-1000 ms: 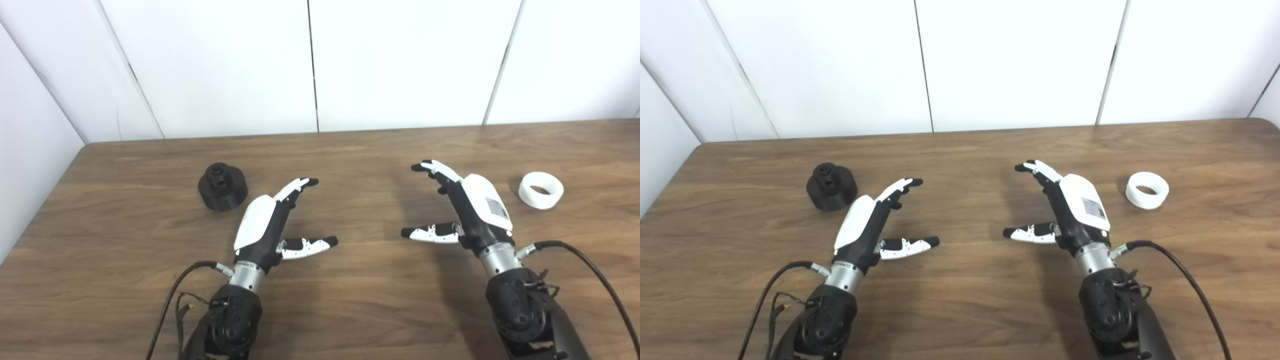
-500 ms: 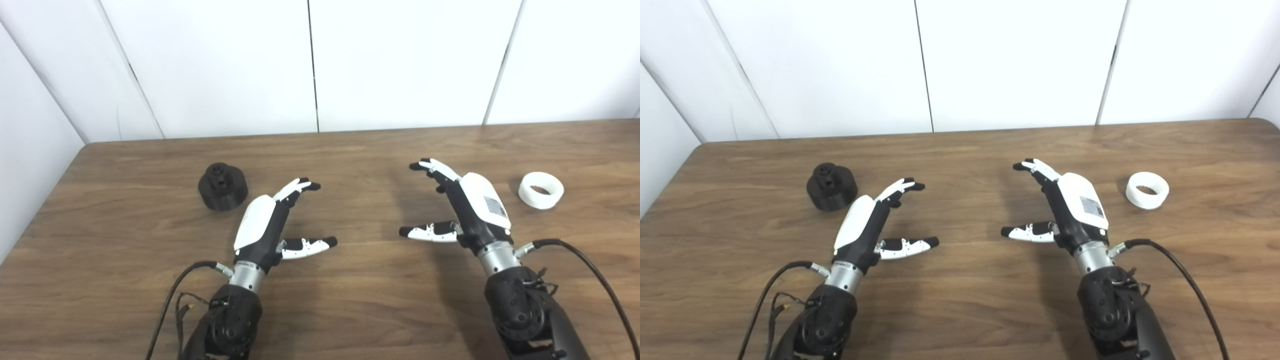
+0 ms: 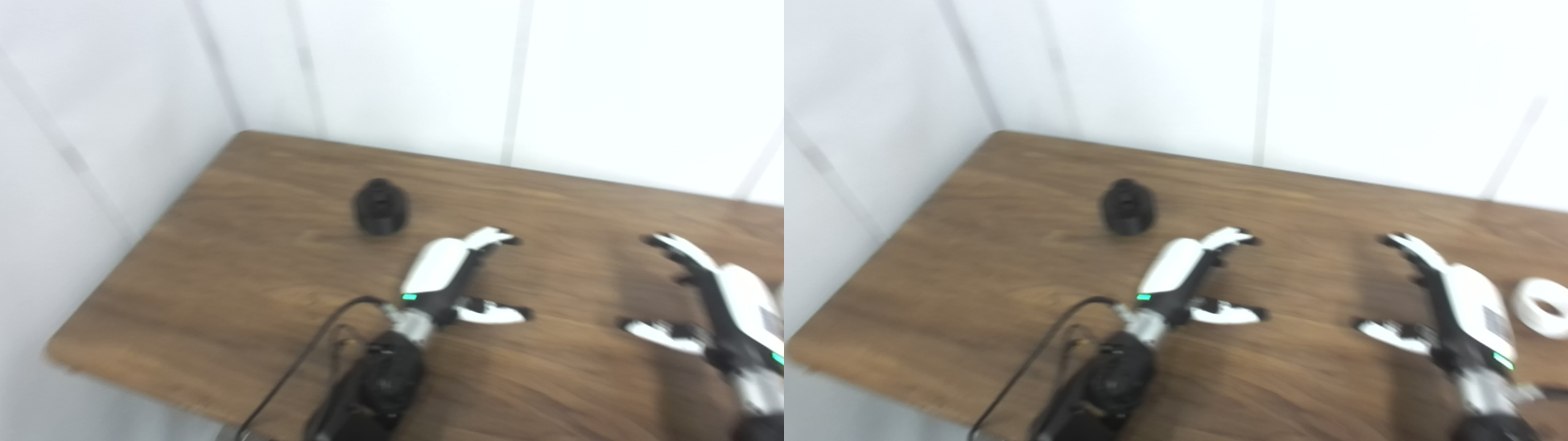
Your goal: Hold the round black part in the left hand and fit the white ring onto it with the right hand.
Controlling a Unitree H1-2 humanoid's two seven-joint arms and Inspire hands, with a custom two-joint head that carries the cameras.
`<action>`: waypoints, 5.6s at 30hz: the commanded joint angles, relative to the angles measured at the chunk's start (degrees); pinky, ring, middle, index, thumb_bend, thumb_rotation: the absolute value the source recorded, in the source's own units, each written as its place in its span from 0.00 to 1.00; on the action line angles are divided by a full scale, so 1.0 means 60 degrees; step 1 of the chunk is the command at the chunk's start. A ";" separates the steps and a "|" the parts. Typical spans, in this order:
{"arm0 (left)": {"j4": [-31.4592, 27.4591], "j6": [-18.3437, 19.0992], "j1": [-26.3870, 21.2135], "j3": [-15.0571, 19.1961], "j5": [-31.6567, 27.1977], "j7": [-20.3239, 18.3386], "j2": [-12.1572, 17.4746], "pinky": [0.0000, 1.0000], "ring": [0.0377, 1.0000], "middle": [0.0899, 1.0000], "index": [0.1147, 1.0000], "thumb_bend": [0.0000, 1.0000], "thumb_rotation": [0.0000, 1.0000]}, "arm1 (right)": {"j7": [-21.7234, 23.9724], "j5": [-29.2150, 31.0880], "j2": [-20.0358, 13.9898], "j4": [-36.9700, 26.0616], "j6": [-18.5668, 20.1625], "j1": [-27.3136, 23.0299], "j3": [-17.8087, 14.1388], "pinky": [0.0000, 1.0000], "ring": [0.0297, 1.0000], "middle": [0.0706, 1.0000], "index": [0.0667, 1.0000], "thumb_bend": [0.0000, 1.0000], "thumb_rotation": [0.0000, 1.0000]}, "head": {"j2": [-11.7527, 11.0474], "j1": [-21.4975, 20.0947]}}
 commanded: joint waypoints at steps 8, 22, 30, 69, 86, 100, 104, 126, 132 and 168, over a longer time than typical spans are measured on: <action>-0.0233 -0.0048 -0.0349 0.0078 0.0181 0.0326 0.0065 0.75 0.89 0.92 0.81 0.81 0.35 | 0.0149 0.0045 -0.0026 -0.0525 0.0092 -0.0292 -0.0091 0.71 0.84 0.88 0.80 0.79 0.07 | 0.0005 -0.0006; -0.0696 0.0940 -0.0156 0.0820 0.1062 0.1227 0.0212 0.86 1.00 1.00 0.81 0.83 0.38 | 0.0253 -0.0056 -0.0042 -0.0638 0.0254 -0.0273 -0.0144 0.71 0.84 0.88 0.80 0.79 0.07 | 0.0008 -0.0017; -0.0825 0.1372 -0.0405 0.1571 0.1054 0.1612 0.0559 0.84 1.00 1.00 0.81 0.84 0.38 | 0.0281 -0.0018 -0.0050 -0.0631 0.0249 -0.0272 -0.0152 0.70 0.83 0.88 0.80 0.79 0.07 | 0.0004 -0.0002; -0.0110 0.3378 -0.1744 0.2219 0.1187 0.0285 0.3071 1.00 1.00 1.00 0.97 1.00 0.54 | 0.0208 -0.0113 -0.0101 -0.0574 0.0241 -0.0269 -0.0192 0.66 0.81 0.88 0.79 0.81 0.06 | -0.0061 -0.0088; 0.0587 0.4147 -0.2113 0.1396 0.1579 -0.0766 0.3598 1.00 1.00 1.00 0.93 1.00 0.67 | 0.0293 -0.0069 -0.0085 -0.0841 0.0460 -0.0167 -0.0271 0.67 0.83 0.89 0.80 0.80 0.03 | -0.0002 -0.0109; 0.1527 0.4131 -0.2398 0.0937 0.1809 -0.0980 0.3625 1.00 1.00 1.00 0.93 1.00 0.66 | 0.0409 -0.0140 -0.0170 -0.1089 0.0562 0.0006 -0.0326 0.70 0.84 0.90 0.81 0.78 0.08 | 0.0081 -0.0233; 0.1885 0.4130 -0.2537 0.0830 0.1824 -0.0918 0.3575 1.00 1.00 1.00 0.93 1.00 0.66 | 0.0517 -0.0178 -0.0174 -0.1232 0.0715 0.0045 -0.0363 0.70 0.84 0.90 0.81 0.78 0.10 | 0.0086 -0.0246; 0.3549 0.3072 -0.2954 0.1137 0.0843 0.1205 0.2943 1.00 1.00 1.00 0.76 1.00 0.45 | 0.0684 0.0015 -0.0266 -0.1415 0.0760 0.0277 -0.0518 0.70 0.85 0.90 0.79 0.80 0.04 | 0.0133 -0.0280; 0.3858 0.2373 -0.3037 0.1240 0.0150 0.1471 0.2824 1.00 1.00 1.00 0.63 0.98 0.32 | 0.0774 0.0025 -0.0354 -0.1551 0.0925 0.0318 -0.0538 0.70 0.85 0.90 0.80 0.79 0.05 | 0.0214 -0.0287; 0.2123 0.1521 -0.1805 -0.0040 -0.0744 0.0443 0.2153 1.00 1.00 1.00 0.57 0.95 0.29 | 0.0611 -0.0157 -0.0360 -0.1663 0.0876 0.0169 -0.0600 0.68 0.82 0.89 0.79 0.79 0.08 | 0.0545 -0.1290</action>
